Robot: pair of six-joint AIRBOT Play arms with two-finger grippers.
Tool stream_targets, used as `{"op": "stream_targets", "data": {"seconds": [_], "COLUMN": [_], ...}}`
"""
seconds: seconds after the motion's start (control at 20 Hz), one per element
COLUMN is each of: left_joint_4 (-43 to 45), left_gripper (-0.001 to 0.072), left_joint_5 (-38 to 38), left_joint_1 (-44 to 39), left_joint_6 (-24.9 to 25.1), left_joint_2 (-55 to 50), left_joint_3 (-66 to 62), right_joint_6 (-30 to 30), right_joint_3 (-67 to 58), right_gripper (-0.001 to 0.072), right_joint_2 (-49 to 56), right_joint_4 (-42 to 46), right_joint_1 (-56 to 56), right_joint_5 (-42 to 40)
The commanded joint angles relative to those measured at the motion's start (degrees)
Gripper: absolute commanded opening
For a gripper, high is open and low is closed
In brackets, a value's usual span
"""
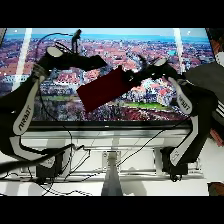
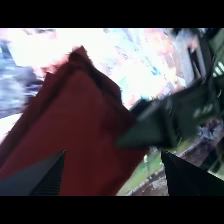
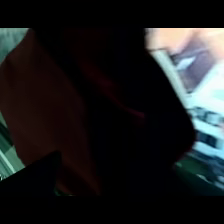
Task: Fold the clothes and pants, and hang the long-sleeved shirts on hangers.
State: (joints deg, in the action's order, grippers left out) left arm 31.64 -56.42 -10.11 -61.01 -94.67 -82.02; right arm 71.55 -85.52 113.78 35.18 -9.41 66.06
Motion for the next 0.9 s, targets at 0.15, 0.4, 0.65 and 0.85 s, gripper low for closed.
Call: {"op": "stream_targets", "data": {"seconds": [0.15,0.4,0.65,0.85], "left_joint_4": [0.37,9.09,25.09,38.36], "left_gripper": [0.0678,0.0011,0.0012,0.0012], "left_joint_5": [-8.72,-11.26,-13.27,-13.27], "left_joint_1": [9.44,14.73,17.84,17.84], "left_joint_6": [0.66,0.9,1.01,0.39], "left_joint_2": [6.86,17.94,32.79,41.16], "left_joint_3": [-0.04,-0.04,-0.04,-0.04], "right_joint_6": [-5.01,1.7,16.55,27.1], "right_joint_3": [-7.08,-13.27,-13.51,-13.51], "right_gripper": [0.002,0.002,0.002,0.002], "right_joint_2": [0.66,-6.62,-20.44,-31.45], "right_joint_4": [11.72,23.41,36.04,45.51], "right_joint_1": [-10.16,-5.35,7.48,21.42], "right_joint_5": [-3.85,-3.63,-5.75,-0.9]}}
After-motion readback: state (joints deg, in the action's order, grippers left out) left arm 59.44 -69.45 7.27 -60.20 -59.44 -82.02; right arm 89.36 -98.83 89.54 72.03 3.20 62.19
